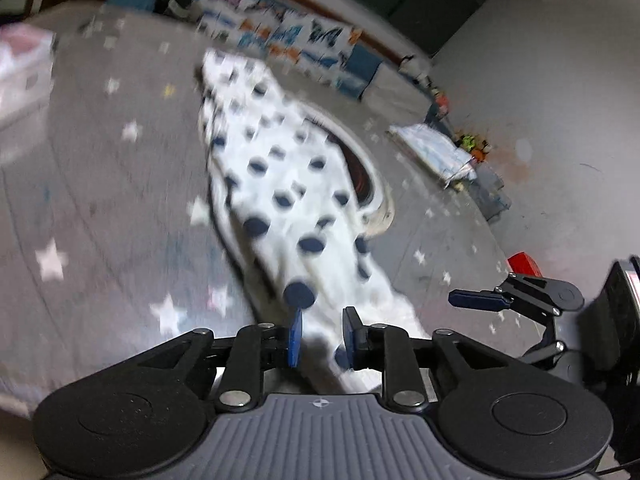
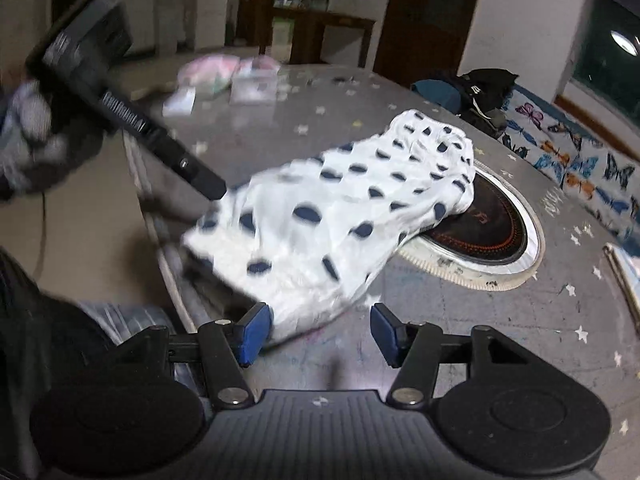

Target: Fold clothes

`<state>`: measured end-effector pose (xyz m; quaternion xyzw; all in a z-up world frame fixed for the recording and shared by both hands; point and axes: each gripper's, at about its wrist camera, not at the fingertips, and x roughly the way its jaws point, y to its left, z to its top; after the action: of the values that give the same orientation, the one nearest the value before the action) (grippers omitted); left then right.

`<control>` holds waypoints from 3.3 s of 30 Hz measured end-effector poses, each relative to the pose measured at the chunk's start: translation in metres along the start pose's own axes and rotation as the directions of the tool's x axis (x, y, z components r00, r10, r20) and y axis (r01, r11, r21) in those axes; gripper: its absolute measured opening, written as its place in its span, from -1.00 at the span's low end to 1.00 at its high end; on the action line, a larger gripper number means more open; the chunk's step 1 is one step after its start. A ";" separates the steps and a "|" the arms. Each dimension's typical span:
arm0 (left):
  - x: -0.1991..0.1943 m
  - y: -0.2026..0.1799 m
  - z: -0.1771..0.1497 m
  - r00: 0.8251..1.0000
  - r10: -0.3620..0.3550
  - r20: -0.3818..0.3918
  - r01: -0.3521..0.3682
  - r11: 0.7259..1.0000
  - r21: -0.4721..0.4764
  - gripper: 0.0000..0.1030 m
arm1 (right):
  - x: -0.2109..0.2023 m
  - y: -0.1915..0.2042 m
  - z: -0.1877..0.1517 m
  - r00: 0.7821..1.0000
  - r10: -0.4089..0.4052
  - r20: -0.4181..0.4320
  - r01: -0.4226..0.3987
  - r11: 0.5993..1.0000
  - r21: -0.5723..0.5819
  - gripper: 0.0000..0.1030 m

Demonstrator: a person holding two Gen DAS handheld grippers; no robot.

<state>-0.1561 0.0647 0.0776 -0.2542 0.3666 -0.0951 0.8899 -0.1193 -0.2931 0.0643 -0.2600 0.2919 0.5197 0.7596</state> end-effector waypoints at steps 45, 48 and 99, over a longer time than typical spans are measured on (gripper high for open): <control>0.182 -0.035 0.123 0.996 0.081 -0.043 -0.069 0.972 0.223 -0.48 | 0.114 -0.169 0.037 0.987 -0.162 0.008 0.146 0.908 0.392 0.03; 0.205 -0.032 0.125 0.988 0.140 -0.069 -0.119 0.963 0.241 -0.53 | 0.117 -0.174 0.035 0.988 -0.155 0.002 0.142 0.907 0.397 0.03; 0.201 0.086 0.116 0.977 -0.214 -0.023 0.200 0.942 -0.271 -0.88 | 0.168 -0.185 0.045 0.983 0.093 0.159 -0.158 0.866 0.475 -0.78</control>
<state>0.0670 0.1107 -0.0185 -0.4062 0.3705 -0.1445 0.8227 0.1118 -0.2142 -0.0076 -0.0071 0.3790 0.4942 0.7824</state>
